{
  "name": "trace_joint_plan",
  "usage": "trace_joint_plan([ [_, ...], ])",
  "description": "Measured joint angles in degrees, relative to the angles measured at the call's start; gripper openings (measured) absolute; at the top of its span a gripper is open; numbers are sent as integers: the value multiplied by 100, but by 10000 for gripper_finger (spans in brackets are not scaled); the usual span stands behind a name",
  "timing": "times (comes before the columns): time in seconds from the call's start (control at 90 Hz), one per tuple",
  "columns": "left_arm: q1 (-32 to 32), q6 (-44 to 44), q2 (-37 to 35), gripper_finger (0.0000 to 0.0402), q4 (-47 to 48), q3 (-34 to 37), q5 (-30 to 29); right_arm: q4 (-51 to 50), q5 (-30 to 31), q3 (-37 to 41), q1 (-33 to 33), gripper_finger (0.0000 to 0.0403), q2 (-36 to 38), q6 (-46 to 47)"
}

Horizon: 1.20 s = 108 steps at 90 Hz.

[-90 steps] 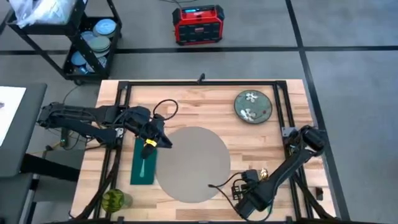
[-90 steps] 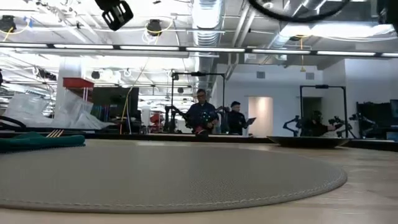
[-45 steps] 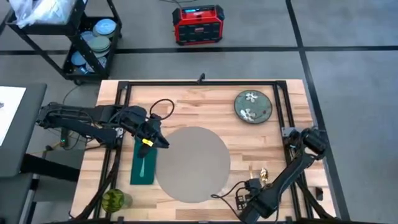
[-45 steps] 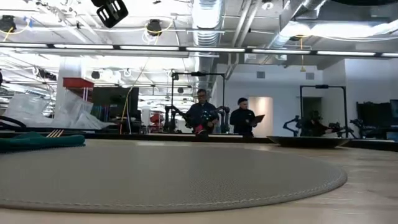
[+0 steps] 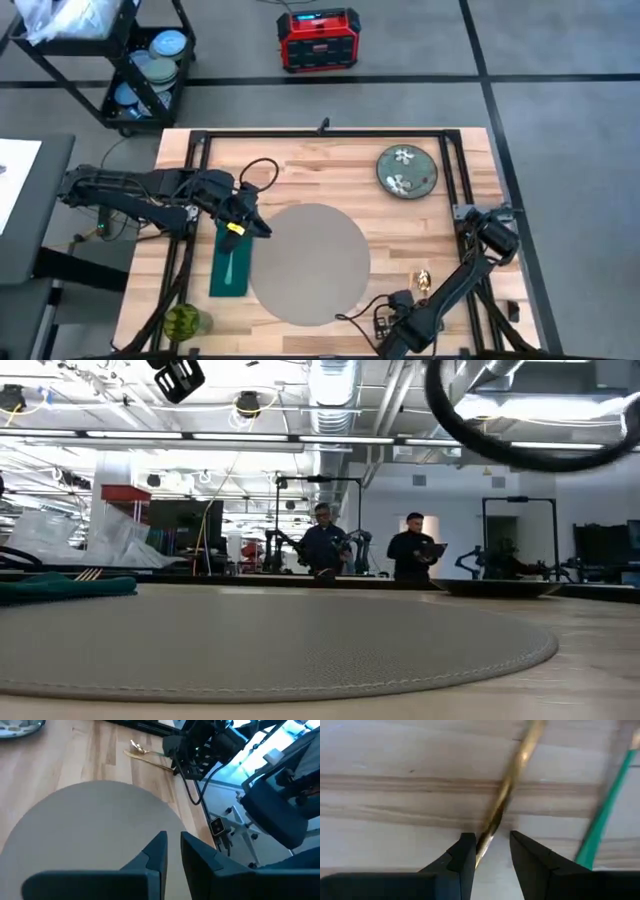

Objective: Set table place
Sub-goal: Put the gold table knife on the gray table placemat

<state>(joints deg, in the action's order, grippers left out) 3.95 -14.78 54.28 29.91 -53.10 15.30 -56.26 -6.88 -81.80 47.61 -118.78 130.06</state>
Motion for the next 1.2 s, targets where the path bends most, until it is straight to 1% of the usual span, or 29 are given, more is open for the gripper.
trace_joint_plan([
  [0.189, 0, 43, 4, 35, 12, 0, -1, -18, -25, -7, -44, 107, -42, -26],
  [0.256, -4, 81, 6, 35, 19, 0, -2, -19, -15, -4, -50, 99, -42, -89],
  [0.322, -4, 148, 4, 35, 20, 0, -3, -34, -68, -4, -56, 76, -42, -131],
  [0.411, -7, 166, 4, 35, 18, 0, -3, -62, -121, -4, -44, 24, -44, -138],
  [0.456, -7, 168, 4, 35, 22, 0, -3, -54, -119, -4, -36, 12, -44, -153],
  [0.689, -7, 170, 4, 35, 19, 0, -3, -111, -107, -54, -71, 2, -43, -157],
  [0.811, -7, 166, 4, 35, 153, 0, -5, -553, 271, -338, -129, 1, -77, -226],
  [0.956, -7, 304, 4, 34, 875, 0, -37, -1019, 481, -677, -274, 1, -64, -312],
  [1.2, -9, 785, 4, 24, 2088, 0, -111, -1073, 888, -858, -498, 1, -64, -397],
])
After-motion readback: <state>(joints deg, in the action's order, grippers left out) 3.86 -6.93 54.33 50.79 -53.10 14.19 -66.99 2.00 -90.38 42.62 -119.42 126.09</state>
